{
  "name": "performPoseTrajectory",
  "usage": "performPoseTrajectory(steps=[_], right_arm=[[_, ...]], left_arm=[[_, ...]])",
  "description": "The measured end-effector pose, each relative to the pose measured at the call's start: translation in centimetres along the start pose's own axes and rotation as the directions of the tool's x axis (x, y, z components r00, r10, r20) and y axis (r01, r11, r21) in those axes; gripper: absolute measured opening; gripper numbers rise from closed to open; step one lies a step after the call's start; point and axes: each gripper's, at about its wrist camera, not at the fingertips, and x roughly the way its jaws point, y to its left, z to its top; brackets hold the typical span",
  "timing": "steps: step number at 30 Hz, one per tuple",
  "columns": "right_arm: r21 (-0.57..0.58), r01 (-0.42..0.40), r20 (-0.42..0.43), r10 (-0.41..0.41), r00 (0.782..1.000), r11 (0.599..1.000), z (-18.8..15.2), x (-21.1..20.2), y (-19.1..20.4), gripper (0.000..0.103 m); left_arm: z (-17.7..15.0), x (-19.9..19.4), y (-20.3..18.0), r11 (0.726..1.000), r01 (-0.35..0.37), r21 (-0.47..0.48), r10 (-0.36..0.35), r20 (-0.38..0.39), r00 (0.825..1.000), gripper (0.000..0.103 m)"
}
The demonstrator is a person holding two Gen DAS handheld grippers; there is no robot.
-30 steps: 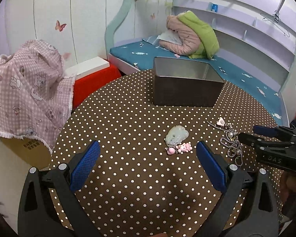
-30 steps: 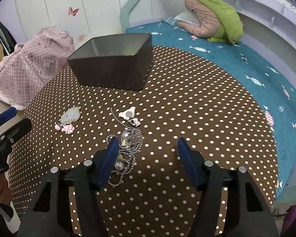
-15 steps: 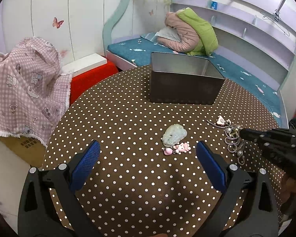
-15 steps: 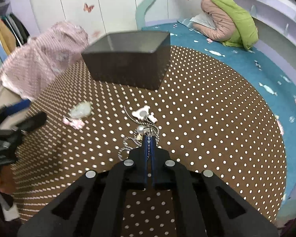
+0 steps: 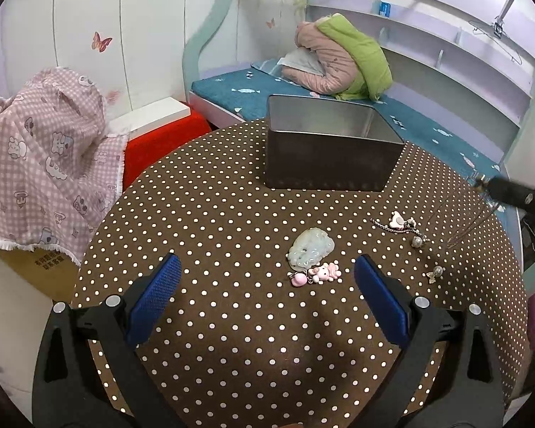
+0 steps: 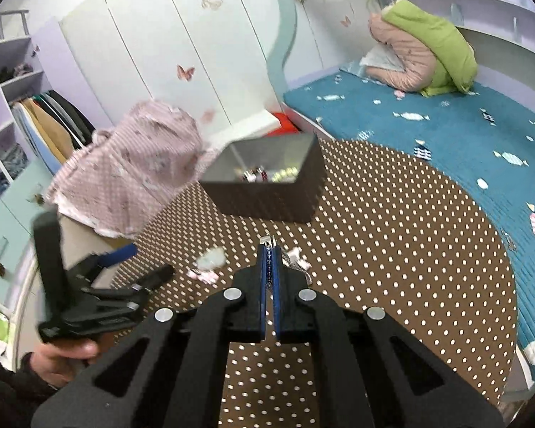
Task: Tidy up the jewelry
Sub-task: 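Grasp the silver chain necklace with the right tool, then grasp the pink charm with the left tool while the right tool lifts the chain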
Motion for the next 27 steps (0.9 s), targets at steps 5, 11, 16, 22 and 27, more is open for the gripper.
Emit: performPoseTrajectory(steps=[5, 11, 16, 22, 27], right_arm=[[-0.008, -0.004, -0.003, 0.004, 1.0, 1.0, 0.1, 0.3, 0.6, 0.002], [0.004, -0.005, -0.024, 0.005, 1.0, 1.0, -0.4, 1.2, 0.4, 0.002], [0.01, -0.009, -0.027, 0.009, 1.0, 1.0, -0.6, 1.4, 0.2, 0.002], [0.003, -0.019, -0.019, 0.019, 1.0, 1.0, -0.5, 1.2, 0.5, 0.002], [-0.006, -0.027, -0.016, 0.027, 1.0, 1.0, -0.3, 1.2, 0.9, 0.002]], left_arm=[[-0.2, 1.5, -1.1, 1.0, 0.003, 0.024, -0.003, -0.029, 1.0, 0.097], [-0.4, 4.2, -1.7, 1.0, -0.009, 0.021, 0.01, -0.077, 0.997, 0.097], [-0.3, 5.3, -2.4, 0.999, 0.014, 0.029, -0.011, -0.104, 0.995, 0.058], [-0.9, 4.3, -1.6, 0.996, 0.084, 0.018, -0.082, -0.111, 0.99, 0.033], [-2.0, 3.0, -0.5, 0.992, 0.127, 0.01, -0.125, -0.113, 0.986, 0.012]])
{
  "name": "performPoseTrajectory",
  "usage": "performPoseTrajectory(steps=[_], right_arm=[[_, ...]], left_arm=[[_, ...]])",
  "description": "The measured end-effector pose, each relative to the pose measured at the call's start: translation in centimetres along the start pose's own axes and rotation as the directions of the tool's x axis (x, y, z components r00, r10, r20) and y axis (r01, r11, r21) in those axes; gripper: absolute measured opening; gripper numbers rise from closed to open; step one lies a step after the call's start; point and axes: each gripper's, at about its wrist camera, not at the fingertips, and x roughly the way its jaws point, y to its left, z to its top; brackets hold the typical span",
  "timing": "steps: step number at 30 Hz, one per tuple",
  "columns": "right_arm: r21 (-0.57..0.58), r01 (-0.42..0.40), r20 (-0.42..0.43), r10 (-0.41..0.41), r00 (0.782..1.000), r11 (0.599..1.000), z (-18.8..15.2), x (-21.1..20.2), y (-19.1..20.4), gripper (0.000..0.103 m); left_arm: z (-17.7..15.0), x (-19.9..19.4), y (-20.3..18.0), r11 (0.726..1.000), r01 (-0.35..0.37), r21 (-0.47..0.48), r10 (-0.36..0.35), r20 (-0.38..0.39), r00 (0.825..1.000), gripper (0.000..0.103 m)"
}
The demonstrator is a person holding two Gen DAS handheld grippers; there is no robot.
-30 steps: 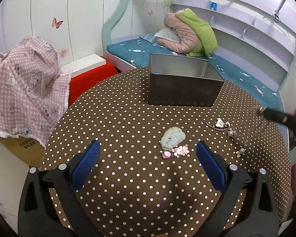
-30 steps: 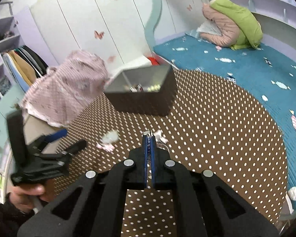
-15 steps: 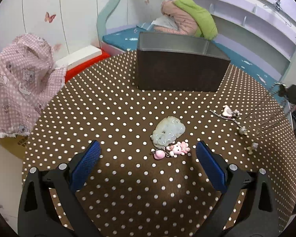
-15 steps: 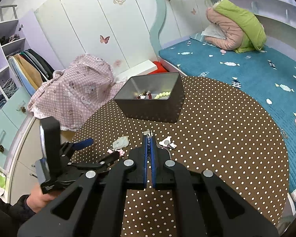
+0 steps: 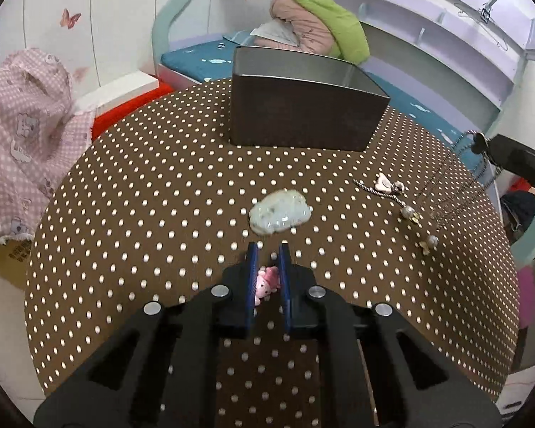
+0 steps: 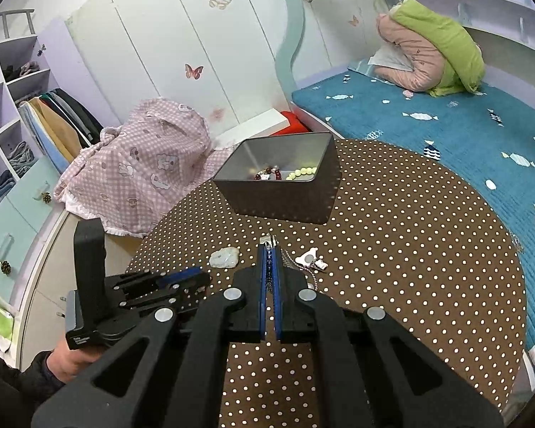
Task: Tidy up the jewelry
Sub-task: 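Grasp the pink charm with the left tool while the right tool lifts the chain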
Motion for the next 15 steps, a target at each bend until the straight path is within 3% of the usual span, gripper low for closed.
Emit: performPoseTrajectory(steps=[15], right_arm=[[-0.047, -0.01, 0.035, 0.011, 0.999, 0.999, 1.1, -1.3, 1.8, 0.002]], left_arm=[[-0.5, -5.1, 1.7, 1.0, 0.028, -0.01, -0.027, 0.081, 0.996, 0.012]])
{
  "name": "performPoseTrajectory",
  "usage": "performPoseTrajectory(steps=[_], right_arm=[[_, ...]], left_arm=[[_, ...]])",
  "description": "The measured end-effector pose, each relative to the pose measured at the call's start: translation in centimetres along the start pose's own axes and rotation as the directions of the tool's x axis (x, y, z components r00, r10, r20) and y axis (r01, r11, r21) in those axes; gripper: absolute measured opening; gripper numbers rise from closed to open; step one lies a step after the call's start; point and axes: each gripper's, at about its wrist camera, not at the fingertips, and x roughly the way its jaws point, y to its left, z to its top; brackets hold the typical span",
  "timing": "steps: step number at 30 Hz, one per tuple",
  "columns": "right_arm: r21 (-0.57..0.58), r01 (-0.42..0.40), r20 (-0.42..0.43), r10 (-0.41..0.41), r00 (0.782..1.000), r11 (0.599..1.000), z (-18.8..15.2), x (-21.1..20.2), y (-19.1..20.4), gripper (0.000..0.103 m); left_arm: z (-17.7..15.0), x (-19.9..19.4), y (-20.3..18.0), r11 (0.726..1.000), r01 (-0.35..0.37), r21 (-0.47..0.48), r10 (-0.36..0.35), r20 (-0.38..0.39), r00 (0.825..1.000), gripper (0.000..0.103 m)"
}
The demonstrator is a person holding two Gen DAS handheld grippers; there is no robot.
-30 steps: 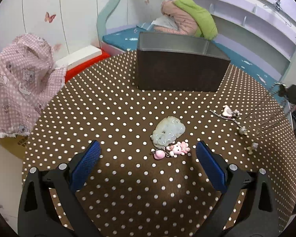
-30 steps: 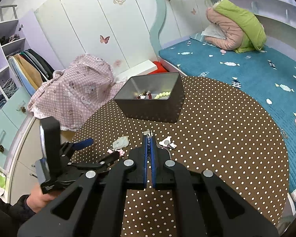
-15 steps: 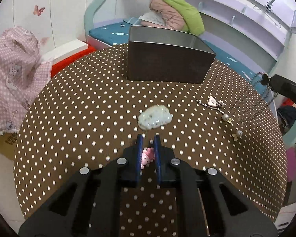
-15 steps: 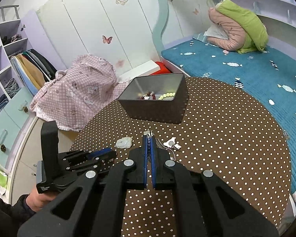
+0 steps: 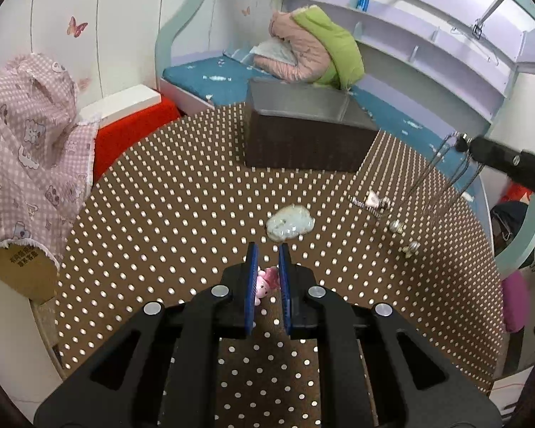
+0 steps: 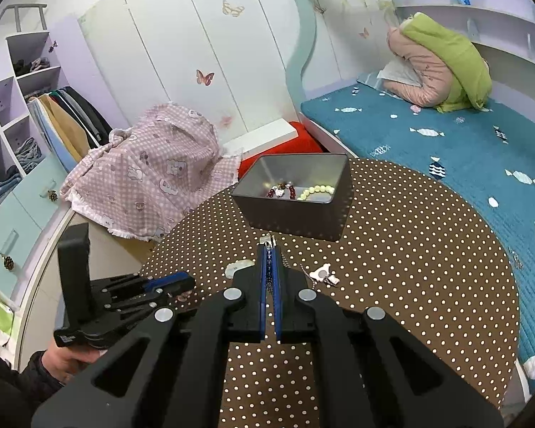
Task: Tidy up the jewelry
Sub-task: 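Grasp the pink charm with the left tool while the right tool lifts the chain, then lower the chain and pink charm into the tin box, open both tools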
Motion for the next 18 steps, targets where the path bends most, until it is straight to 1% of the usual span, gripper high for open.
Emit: performPoseTrajectory(steps=[4, 8, 11, 18], right_arm=[[-0.022, 0.0, 0.022, 0.001, 1.0, 1.0, 1.0, -0.5, 0.6, 0.002], [-0.053, -0.001, 0.062, 0.005, 0.998, 0.999, 2.6, -1.5, 1.3, 0.002], [-0.084, 0.0, 0.097, 0.008, 0.995, 0.996, 4.1, -2.3, 1.9, 0.002], [-0.138, 0.015, 0.171, 0.009, 0.985, 0.99, 7.0, -3.8, 3.0, 0.002]], left_arm=[[2.2, -2.1, 0.2, 1.0, 0.01, 0.0, -0.01, 0.048, 0.999, 0.012], [4.9, -3.7, 0.2, 1.0, 0.006, 0.027, -0.009, 0.104, 0.995, 0.012], [7.0, -4.9, -0.3, 0.999, 0.003, 0.05, -0.01, 0.153, 0.988, 0.012], [11.7, -6.5, -1.3, 0.998, 0.025, 0.055, -0.037, 0.236, 0.971, 0.012]])
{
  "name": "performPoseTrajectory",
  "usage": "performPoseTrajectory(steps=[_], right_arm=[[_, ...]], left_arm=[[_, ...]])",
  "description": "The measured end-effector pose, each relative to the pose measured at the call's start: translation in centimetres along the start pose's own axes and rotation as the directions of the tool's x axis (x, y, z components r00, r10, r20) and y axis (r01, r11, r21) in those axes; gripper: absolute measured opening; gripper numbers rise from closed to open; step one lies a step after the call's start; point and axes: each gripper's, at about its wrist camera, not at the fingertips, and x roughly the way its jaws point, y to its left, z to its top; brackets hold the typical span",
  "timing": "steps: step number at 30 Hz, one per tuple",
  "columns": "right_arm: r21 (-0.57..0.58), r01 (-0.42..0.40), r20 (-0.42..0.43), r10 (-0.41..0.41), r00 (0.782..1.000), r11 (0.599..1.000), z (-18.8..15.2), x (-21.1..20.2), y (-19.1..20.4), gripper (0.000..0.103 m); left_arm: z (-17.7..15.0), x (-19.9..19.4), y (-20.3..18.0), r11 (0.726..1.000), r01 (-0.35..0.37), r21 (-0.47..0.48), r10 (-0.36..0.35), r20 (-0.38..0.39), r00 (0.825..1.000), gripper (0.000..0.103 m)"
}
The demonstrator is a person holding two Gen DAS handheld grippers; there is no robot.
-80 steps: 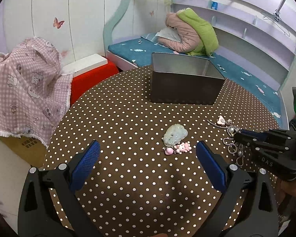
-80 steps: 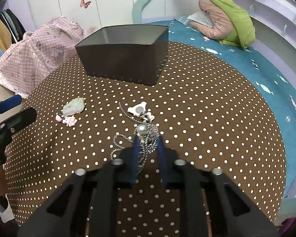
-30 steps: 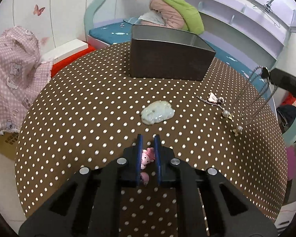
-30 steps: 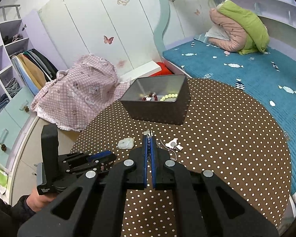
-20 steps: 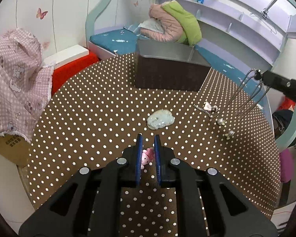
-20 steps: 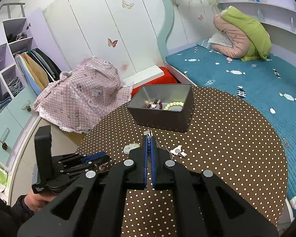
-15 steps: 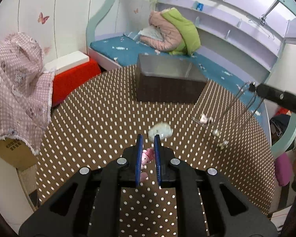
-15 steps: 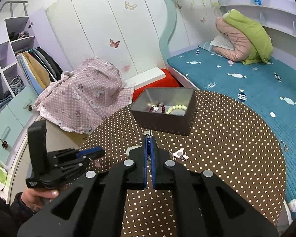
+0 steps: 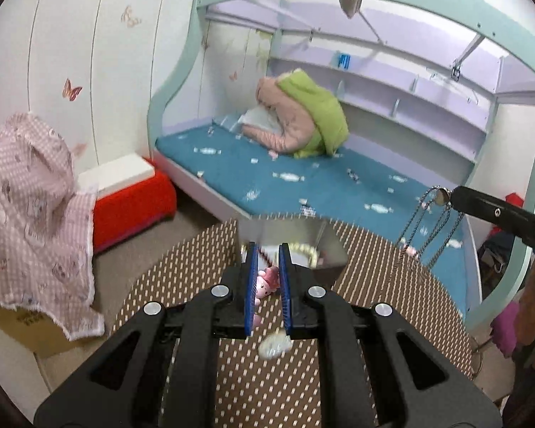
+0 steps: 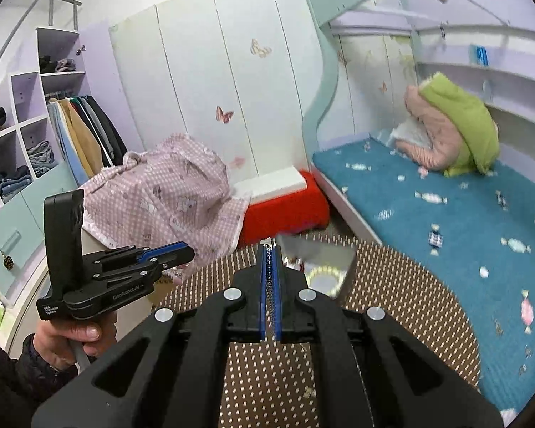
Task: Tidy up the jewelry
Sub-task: 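Lower the chain and pink charm into the tin box, open both tools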
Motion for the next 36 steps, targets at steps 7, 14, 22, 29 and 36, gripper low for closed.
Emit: performPoseTrajectory(steps=[7, 14, 22, 29, 36], right_arm=[[-0.046, 0.011, 0.051, -0.008, 0.999, 0.999, 4.1, 0.5, -0.3, 0.002], [-0.066, 0.01, 0.042, -0.007, 0.999, 0.998, 6.9, 2.6, -1.0, 0.002], [-0.029, 0.018, -0.068, -0.02, 0.997, 0.999, 6.0, 7.5, -2.9, 0.002], [0.062, 0.024, -0.139, -0.015, 0.99, 0.998, 4.4, 10.1, -4.8, 0.011], [0.106, 0.102, -0.076, -0.095, 0.993, 0.989, 4.2, 8.5, -5.5, 0.095]], left_arm=[[5.0, 1.1, 0.1, 0.999, 0.038, 0.001, -0.038, 0.041, 0.998, 0.012], [8.6, 3.9, -0.6, 0.998, 0.066, 0.011, -0.067, 0.033, 0.997, 0.012], [9.7, 8.6, -1.2, 0.996, 0.086, 0.01, -0.086, -0.035, 0.996, 0.012], [9.1, 9.7, 0.1, 0.998, 0.026, -0.058, -0.028, -0.026, 0.999, 0.088], [8.5, 7.5, 1.5, 0.996, -0.033, -0.079, 0.034, 0.005, 0.999, 0.097]])
